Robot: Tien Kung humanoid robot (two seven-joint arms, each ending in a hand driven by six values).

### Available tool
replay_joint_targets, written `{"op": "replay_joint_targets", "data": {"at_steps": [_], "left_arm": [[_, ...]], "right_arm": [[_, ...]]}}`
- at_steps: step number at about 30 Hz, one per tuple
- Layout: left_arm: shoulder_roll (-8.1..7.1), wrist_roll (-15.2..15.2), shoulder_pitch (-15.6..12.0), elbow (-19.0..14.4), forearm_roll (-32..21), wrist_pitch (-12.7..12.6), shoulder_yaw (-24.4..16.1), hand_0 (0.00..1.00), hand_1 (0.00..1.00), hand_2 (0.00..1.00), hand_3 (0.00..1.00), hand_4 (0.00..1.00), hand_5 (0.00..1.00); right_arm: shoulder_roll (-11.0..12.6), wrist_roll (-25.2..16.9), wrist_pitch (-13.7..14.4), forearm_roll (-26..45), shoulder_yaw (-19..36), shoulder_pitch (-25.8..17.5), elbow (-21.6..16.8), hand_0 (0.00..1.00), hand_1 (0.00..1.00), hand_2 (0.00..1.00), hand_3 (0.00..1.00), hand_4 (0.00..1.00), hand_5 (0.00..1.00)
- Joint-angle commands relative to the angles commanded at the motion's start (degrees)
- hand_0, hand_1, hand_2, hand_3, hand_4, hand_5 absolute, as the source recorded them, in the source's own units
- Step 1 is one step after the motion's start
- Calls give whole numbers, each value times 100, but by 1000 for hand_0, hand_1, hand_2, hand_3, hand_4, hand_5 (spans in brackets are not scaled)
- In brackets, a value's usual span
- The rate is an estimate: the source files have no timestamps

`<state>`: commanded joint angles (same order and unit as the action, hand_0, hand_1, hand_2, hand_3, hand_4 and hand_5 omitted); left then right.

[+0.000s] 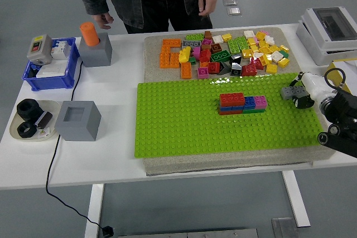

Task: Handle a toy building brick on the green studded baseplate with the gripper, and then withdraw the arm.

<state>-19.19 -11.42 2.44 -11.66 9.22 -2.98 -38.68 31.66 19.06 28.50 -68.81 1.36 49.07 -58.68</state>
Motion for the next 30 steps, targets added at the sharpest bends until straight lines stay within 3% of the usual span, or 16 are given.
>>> {"op": "replay_joint_targets", "data": {"at_steps": [7,16,25,30], "left_arm": [[1,-1,-10,0,2,-2,-3,832,875,818,698,866,581],[4,5,-20,1,-8,-3,3,831,875,818,700,870,586],[17,5,-48,3,-6,-1,1,831,875,818,702,870,588],[19,3,-61,4,10,-3,-11,831,876,818,700,872,589]], "right_arm": [[125,39,196,-192,333,-104,-256,998,953,951,422,527,2],[224,176,189,-426,709,-254,-502,998,952,947,421,529,2],[513,749,89,-1222,1768,-905,-1500,998,950,944,420,532,2],[542,939,71,-1395,2087,-1098,-2053,998,944,940,419,535,2]]}}
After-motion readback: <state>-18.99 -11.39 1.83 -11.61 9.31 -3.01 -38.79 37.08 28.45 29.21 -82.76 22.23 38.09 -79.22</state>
